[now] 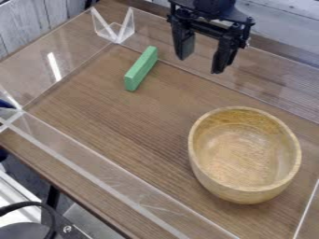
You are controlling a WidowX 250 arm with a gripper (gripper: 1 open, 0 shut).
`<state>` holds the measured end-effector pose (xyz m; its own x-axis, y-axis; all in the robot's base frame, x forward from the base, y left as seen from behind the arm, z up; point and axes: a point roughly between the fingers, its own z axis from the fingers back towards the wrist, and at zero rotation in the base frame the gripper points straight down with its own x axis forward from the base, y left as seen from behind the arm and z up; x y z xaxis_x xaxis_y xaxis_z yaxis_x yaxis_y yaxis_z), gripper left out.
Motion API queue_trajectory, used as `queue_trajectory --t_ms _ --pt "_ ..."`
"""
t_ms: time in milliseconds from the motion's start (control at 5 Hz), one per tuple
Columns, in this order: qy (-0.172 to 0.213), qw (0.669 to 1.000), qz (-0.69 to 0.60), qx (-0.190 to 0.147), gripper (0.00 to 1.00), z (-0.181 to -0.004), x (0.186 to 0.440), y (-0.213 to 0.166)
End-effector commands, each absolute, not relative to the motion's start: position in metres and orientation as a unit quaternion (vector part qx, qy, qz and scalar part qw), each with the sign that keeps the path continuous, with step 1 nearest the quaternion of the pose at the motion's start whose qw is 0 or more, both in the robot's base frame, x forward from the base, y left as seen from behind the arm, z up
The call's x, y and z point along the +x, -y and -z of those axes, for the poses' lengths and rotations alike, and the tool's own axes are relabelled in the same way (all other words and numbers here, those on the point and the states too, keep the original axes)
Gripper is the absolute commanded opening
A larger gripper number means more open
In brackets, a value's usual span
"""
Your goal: Put the green block in the brown bowl
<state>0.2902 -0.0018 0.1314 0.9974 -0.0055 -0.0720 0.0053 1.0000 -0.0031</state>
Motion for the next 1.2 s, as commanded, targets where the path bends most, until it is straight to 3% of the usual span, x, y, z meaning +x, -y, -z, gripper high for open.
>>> queue_trajectory --t_ms 0,400,1000 --pt "-0.05 0.999 0.006 0.01 1.0 -0.124 0.296 -0.019" --pt "-0.018 0.999 -0.012 0.025 1.0 -0.104 0.304 -0.075" --pt "-0.016 0.994 -0.081 0.065 1.0 -0.088 0.323 -0.128"
